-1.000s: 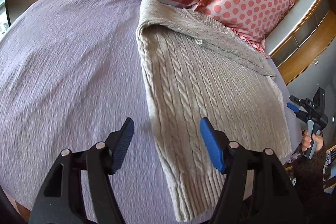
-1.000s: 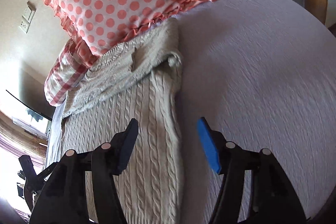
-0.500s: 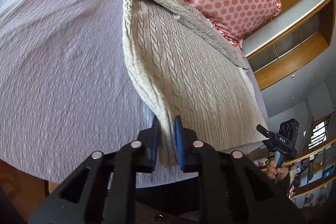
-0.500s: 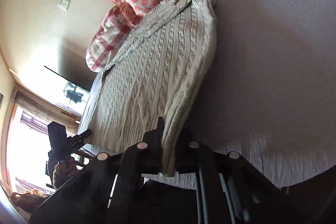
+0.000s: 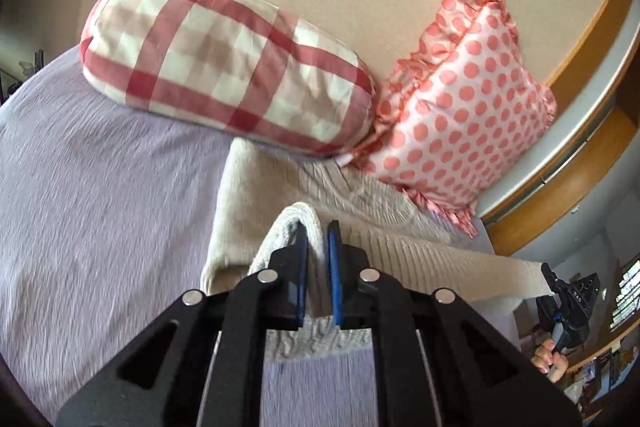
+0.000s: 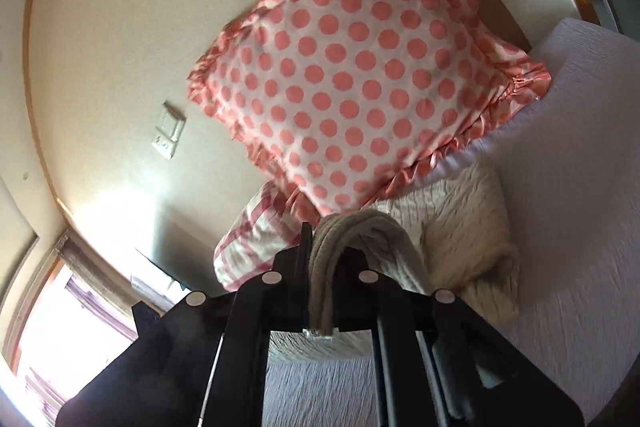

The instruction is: Fold small clothes

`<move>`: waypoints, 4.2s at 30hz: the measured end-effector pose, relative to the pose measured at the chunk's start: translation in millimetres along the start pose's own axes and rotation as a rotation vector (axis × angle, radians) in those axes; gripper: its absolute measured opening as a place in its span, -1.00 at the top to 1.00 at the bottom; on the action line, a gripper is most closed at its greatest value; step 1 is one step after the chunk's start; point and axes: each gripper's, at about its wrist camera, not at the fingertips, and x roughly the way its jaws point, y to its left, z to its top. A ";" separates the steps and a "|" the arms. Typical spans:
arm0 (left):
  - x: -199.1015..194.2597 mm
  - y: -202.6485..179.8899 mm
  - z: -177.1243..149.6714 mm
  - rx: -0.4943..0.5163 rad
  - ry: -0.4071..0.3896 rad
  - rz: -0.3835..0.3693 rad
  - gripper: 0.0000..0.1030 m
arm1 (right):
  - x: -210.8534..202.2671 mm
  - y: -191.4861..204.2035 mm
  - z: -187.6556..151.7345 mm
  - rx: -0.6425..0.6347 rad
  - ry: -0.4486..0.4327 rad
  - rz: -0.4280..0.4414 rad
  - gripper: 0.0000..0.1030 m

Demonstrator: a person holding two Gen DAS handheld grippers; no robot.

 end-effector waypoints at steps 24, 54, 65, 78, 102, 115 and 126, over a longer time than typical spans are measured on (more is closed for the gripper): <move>104.4 -41.2 12.3 0.160 0.102 0.062 0.10 | 134.4 -24.6 5.1 -0.039 0.266 -0.133 -0.73; 124.3 83.8 8.2 -0.360 0.263 -0.073 0.60 | 110.5 -21.9 -13.4 -0.074 0.120 -0.093 -0.78; 115.5 -126.1 35.4 -0.106 0.200 -0.162 0.63 | 49.0 -35.0 17.5 -0.017 -0.084 -0.052 -0.78; 297.1 -301.5 -105.6 0.014 0.538 -0.328 0.48 | -5.8 -101.2 54.8 0.153 -0.204 -0.177 -0.78; 180.8 -192.4 -62.7 0.310 0.272 -0.206 -0.01 | 72.4 -124.4 40.5 0.095 0.190 -0.403 -0.57; 251.5 -121.4 -53.6 -0.090 0.448 -0.304 0.02 | 94.3 -135.5 27.5 0.181 0.309 -0.192 0.30; 145.2 -36.9 -7.4 -0.023 0.324 -0.186 0.30 | 170.8 -45.6 -32.8 0.025 0.482 -0.096 0.36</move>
